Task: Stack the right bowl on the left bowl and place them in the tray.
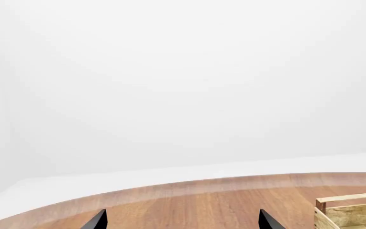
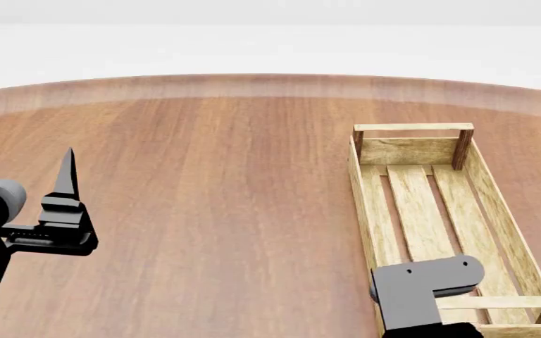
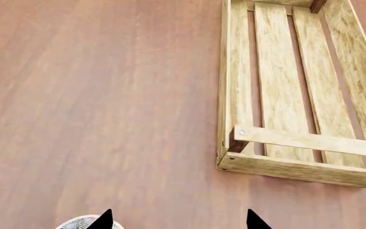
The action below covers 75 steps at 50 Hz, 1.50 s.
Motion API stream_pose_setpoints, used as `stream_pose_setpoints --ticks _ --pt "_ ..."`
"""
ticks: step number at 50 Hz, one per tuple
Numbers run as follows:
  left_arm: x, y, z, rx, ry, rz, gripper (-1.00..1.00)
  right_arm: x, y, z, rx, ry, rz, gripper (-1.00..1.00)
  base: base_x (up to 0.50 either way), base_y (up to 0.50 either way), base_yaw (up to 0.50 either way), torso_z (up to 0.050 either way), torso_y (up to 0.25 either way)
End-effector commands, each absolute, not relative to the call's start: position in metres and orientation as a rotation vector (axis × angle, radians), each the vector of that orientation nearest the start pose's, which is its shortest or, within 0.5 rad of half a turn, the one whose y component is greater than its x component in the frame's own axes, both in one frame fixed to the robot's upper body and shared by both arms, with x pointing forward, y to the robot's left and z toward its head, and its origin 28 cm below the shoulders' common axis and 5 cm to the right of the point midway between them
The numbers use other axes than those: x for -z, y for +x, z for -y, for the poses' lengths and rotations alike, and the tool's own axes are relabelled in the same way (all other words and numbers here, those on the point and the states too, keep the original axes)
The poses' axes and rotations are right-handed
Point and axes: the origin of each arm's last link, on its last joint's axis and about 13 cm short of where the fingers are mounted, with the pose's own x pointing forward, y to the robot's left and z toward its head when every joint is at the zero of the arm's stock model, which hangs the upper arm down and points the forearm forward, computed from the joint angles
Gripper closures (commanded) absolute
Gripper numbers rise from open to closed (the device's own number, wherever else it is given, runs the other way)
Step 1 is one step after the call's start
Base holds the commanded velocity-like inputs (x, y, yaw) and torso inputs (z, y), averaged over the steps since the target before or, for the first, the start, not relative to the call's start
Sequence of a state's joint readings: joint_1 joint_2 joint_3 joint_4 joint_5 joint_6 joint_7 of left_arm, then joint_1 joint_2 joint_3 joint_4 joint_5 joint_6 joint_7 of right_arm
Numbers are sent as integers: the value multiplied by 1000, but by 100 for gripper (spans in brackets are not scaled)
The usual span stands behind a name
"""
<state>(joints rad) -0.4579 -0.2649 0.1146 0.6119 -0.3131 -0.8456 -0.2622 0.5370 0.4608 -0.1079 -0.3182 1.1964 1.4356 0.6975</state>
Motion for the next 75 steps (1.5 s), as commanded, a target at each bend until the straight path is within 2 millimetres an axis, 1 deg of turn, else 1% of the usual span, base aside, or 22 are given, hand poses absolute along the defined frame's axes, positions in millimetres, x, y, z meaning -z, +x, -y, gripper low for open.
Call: stream_pose_setpoints --ticks 1,7,14,33,48,60,64,75 --pt "-183 250 -217 7 80 180 -100 -125 226 130 -147 -115 -761 -100 0 0 0 0 0" --pt "-183 250 -217 7 79 182 -100 -120 221 131 -152 -123 -784 -100 0 0 0 0 0" --pt "-182 249 -217 5 78 183 -100 -111 216 130 -166 -134 -817 -100 0 0 0 0 0" --pt "-180 249 -217 8 77 178 -100 -109 209 125 -234 -153 -822 -100 0 0 0 0 0" --pt "-179 249 -217 10 76 175 -100 -105 208 121 -273 -150 -832 -100 0 0 0 0 0" --pt "-177 249 -217 10 75 174 -100 -94 212 116 -295 -142 -854 -100 0 0 0 0 0" --pt "-178 249 -217 11 75 174 -100 -93 213 115 -299 -135 -858 -100 0 0 0 0 0" --pt "-177 249 -218 9 76 174 -100 -81 218 113 -307 -125 -883 -100 0 0 0 0 0"
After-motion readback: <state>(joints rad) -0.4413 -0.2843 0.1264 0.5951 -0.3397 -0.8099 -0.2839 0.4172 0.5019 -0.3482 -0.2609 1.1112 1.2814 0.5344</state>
